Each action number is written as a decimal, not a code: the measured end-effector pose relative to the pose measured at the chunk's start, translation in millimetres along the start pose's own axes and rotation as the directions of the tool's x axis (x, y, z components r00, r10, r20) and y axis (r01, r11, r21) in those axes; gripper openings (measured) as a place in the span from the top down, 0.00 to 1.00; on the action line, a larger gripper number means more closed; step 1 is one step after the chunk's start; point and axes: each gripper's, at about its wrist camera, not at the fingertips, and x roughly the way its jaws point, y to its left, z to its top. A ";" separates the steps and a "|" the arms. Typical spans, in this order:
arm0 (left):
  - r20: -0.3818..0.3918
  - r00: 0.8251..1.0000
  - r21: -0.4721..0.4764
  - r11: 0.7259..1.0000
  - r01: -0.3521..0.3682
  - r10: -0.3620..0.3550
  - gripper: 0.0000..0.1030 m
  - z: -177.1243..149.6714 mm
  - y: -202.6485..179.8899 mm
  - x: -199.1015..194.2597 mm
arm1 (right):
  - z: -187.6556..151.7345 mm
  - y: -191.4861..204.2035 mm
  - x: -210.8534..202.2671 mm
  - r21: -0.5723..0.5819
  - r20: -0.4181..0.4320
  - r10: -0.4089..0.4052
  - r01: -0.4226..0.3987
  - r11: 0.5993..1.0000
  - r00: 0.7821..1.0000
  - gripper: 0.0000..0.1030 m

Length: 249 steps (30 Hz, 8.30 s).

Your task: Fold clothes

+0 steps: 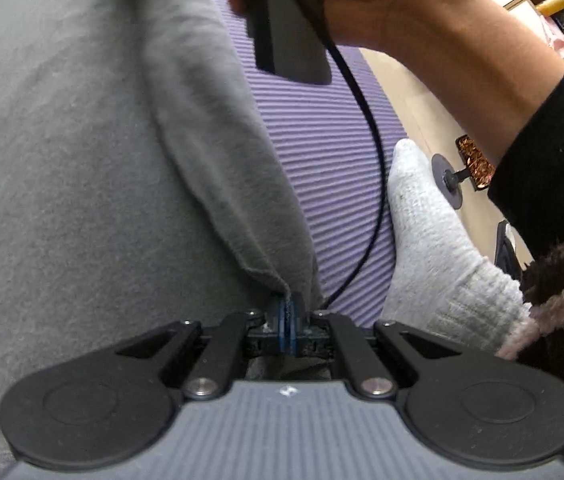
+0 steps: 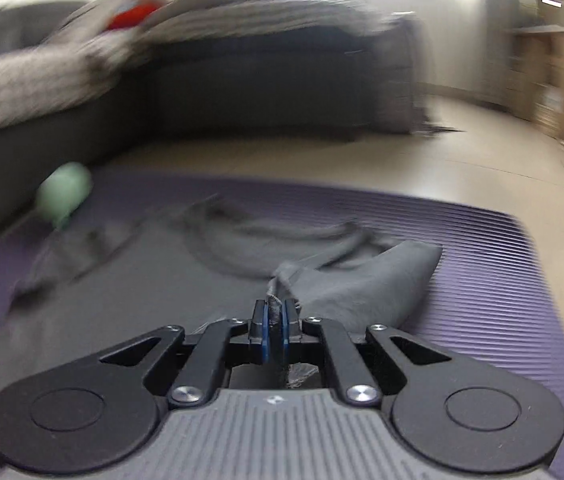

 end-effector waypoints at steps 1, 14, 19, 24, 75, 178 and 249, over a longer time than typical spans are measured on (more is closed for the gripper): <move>-0.004 1.000 -0.001 1.000 0.008 -0.008 0.98 -0.2 1.0 -0.6 | -2.4 5.4 4.6 -0.026 -0.042 0.012 -0.013 1.000 0.999 0.90; 0.133 0.989 -0.003 0.998 0.070 -0.069 0.48 24.3 37.9 -61.0 | 59.5 -19.5 -11.4 -0.115 -0.164 -0.165 0.147 0.982 0.972 0.56; 0.331 0.942 -0.150 0.989 -0.014 0.063 0.54 50.8 80.5 -81.8 | 79.2 -28.8 -21.3 -0.135 -0.363 -0.308 0.277 0.951 0.879 0.51; 0.347 0.917 -0.260 0.959 -0.108 0.198 0.54 94.7 125.6 -83.4 | 53.5 -46.6 -36.5 -0.034 -0.383 -0.240 0.247 0.969 0.892 0.51; 0.518 0.632 -0.218 0.803 -0.555 0.577 0.66 273.8 151.8 1.4 | 38.6 -169.9 109.9 0.430 -0.063 -0.160 0.171 0.886 0.985 0.92; 0.398 0.876 -0.243 0.952 -0.185 0.272 0.35 94.2 106.7 -35.2 | -181.8 143.2 -239.1 -0.062 -0.233 -0.330 0.325 0.944 0.915 0.63; 0.457 0.733 -0.230 0.863 -0.450 0.504 0.59 172.7 64.9 -38.6 | -201.0 61.7 -207.9 0.366 -0.229 0.165 -0.072 0.928 0.959 0.73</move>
